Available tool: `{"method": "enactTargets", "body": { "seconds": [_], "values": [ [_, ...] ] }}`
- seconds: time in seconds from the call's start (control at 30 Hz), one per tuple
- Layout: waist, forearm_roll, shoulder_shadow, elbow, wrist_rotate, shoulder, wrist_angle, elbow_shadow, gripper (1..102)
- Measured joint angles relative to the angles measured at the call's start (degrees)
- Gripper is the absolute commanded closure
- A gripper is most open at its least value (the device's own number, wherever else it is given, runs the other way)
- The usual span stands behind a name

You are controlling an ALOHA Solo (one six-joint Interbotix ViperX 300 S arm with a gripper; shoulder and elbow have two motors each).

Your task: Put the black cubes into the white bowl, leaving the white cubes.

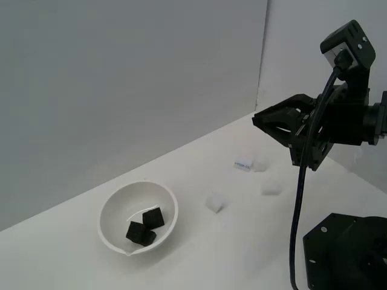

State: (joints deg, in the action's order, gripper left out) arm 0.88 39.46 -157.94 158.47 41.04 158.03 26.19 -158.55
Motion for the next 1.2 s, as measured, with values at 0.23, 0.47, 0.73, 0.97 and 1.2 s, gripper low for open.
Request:
{"method": "enactTargets", "body": {
  "seconds": [0.23, 0.47, 0.73, 0.97, 1.2],
  "values": [
    [0.18, -1.76, -7.12, 1.23, 0.00, 7.12, 2.02, -1.14, 100],
    [2.20, -4.39, -16.17, 2.02, -2.02, 16.26, 5.01, -2.11, 100],
    [4.83, -4.48, -26.63, 3.16, -2.46, 26.54, 7.73, -3.08, 100],
    [4.13, -4.48, -31.55, 3.16, -2.99, 31.29, 9.40, -3.08, 100],
    [3.96, -4.48, -35.86, 3.16, -2.99, 35.68, 10.37, -3.16, 100]
  ]
}}
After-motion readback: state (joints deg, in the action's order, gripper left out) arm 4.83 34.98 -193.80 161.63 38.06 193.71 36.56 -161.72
